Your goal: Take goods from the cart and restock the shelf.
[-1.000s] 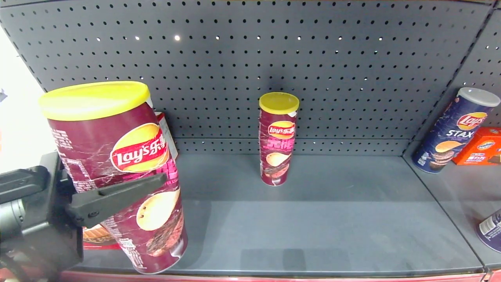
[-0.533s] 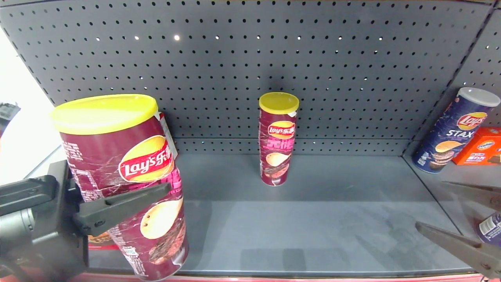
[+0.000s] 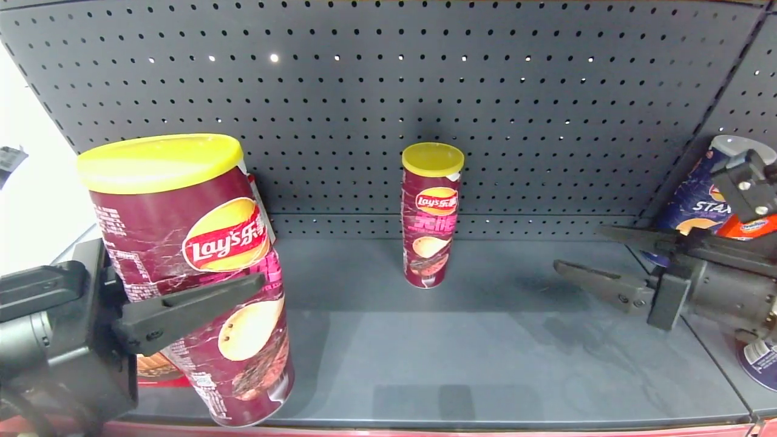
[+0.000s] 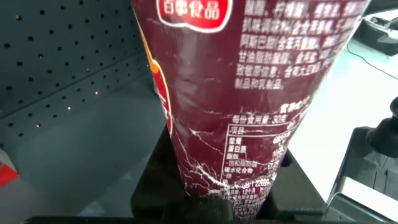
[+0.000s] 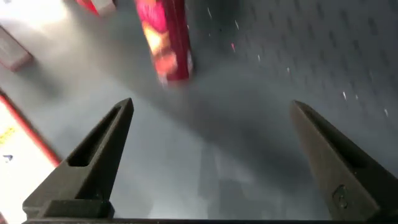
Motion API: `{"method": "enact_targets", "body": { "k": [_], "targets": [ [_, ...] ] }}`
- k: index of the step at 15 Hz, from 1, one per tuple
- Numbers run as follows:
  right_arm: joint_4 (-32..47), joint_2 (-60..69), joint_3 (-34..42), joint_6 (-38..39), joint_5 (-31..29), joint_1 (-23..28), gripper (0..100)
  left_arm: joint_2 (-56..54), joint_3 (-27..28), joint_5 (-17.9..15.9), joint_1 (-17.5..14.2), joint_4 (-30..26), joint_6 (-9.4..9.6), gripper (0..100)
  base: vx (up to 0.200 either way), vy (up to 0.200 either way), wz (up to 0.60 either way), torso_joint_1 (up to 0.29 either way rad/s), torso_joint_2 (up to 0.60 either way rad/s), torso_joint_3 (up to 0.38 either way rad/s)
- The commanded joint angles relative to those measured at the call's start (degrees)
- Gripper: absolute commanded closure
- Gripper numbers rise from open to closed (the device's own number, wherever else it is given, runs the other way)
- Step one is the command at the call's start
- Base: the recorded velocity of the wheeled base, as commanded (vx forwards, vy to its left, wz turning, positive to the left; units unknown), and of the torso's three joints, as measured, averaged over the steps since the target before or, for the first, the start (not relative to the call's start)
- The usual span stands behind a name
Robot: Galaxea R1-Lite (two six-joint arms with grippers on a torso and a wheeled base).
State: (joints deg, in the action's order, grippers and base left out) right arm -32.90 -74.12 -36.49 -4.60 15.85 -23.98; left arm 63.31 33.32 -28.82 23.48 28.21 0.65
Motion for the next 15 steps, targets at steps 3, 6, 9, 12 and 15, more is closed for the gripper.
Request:
{"method": "enact_targets", "body": {
  "k": [3, 6, 9, 12, 15],
  "targets": [
    [-12.80, -19.05, -8.07, -4.63, 20.01, 5.79, 0, 1.91, 2.37, -0.01, -0.01, 0.09, -0.29, 100, 0.000, 0.000, 0.00, 0.000, 0.00, 0.000],
    [-15.61, -24.67, -12.56, -4.81, 31.88, 5.79, 0, 2.52, 3.07, -0.10, 0.08, 0.09, -0.29, 100, 0.000, 0.000, 0.00, 0.000, 0.00, 0.000],
    [-17.63, -29.86, -16.95, -4.81, 33.72, 5.26, 0, 2.70, 3.60, -0.10, 0.08, 0.09, -0.29, 100, 0.000, 0.000, 0.00, 0.000, 0.00, 0.000],
    [-17.63, -34.60, -22.58, -4.72, 34.25, 4.12, 0, 3.32, 3.77, -0.19, 0.25, 0.09, -0.29, 100, 0.000, 0.000, 0.00, 0.000, 0.00, 0.000],
    [-17.72, -38.38, -25.74, -4.72, 34.25, 2.01, 0, 3.40, 3.77, -0.19, 0.25, 0.18, -0.21, 100, 0.000, 0.000, 0.00, 0.000, 0.00, 0.000]
  ]
}}
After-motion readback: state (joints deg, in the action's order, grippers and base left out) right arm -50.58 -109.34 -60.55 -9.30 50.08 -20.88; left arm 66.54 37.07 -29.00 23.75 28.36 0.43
